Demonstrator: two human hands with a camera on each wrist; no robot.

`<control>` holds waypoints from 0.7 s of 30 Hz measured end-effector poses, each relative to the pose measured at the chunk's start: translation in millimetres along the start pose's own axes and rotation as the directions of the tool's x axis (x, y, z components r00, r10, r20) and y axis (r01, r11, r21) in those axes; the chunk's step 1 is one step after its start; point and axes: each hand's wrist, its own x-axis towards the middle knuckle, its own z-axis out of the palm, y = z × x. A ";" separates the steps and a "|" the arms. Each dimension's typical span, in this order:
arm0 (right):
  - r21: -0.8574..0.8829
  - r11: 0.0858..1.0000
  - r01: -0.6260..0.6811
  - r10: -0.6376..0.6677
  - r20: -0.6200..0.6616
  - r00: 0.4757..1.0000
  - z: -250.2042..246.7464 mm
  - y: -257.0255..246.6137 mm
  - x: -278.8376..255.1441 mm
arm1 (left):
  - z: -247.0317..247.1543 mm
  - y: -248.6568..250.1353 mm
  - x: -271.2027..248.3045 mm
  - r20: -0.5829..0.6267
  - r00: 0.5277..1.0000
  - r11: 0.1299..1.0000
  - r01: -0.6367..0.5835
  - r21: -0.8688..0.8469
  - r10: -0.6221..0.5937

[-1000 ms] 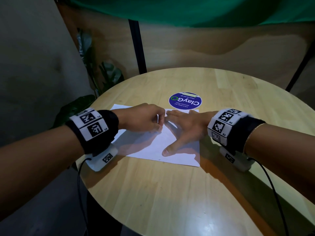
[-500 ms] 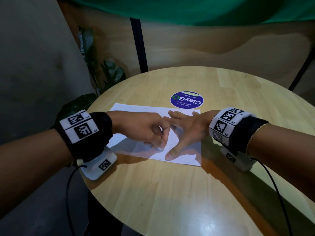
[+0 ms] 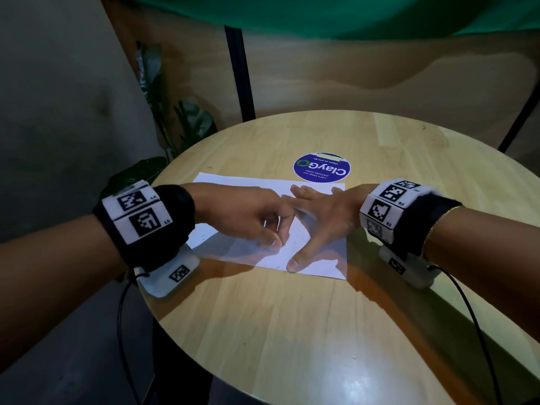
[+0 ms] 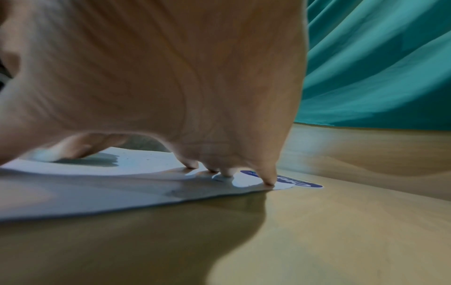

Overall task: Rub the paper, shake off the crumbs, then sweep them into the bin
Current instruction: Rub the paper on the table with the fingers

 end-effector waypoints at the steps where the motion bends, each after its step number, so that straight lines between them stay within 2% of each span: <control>1: -0.009 1.000 -0.001 0.001 -0.004 1.000 0.4 -0.4 -0.1 | -1.5 1.3 -1.3 0.054 0.999 1.000 0.002 -0.015 -0.001; 2: -0.009 1.000 -0.004 0.004 -0.005 1.000 0.4 -0.4 0.1 | -2.6 1.8 -1.2 0.063 0.998 1.000 0.009 -0.011 -0.008; 5: 0.016 1.000 0.001 -0.001 0.004 1.000 -1.2 1.0 1.4 | -3.0 0.0 1.5 -0.049 0.999 0.999 0.019 0.039 -0.017; 6: 0.012 1.000 0.003 -0.003 0.005 1.000 -0.8 1.3 1.6 | -2.6 -0.5 1.4 -0.042 0.999 0.999 0.012 0.047 -0.010; 9: -0.005 1.000 -0.018 0.018 0.011 1.000 -1.9 -0.5 -2.1 | -5.6 2.3 -2.2 0.082 0.996 0.999 0.022 0.024 -0.024; 12: 0.005 1.000 -0.010 0.010 0.013 1.000 -2.7 -2.0 -4.7 | -5.5 1.3 -0.4 0.003 1.000 0.999 0.019 0.030 -0.019; 16: -0.015 1.000 -0.012 0.012 0.005 1.000 -1.6 -3.1 -4.2 | -8.3 8.0 -2.6 0.118 0.992 0.998 0.032 0.055 -0.038; 17: -0.013 1.000 -0.007 0.007 0.000 1.000 -1.9 -3.1 -4.3 | -8.5 9.8 -0.8 0.090 0.995 0.998 0.037 0.055 -0.042; 20: 0.006 1.000 0.016 -0.016 0.002 1.000 -1.9 -0.4 -0.8 | -1.9 9.7 10.6 -0.148 0.987 0.994 0.072 0.077 -0.060; 21: 0.001 1.000 0.017 -0.017 0.001 1.000 -1.6 0.6 0.6 | 0.7 10.5 12.7 -0.178 0.982 0.993 0.084 0.089 -0.067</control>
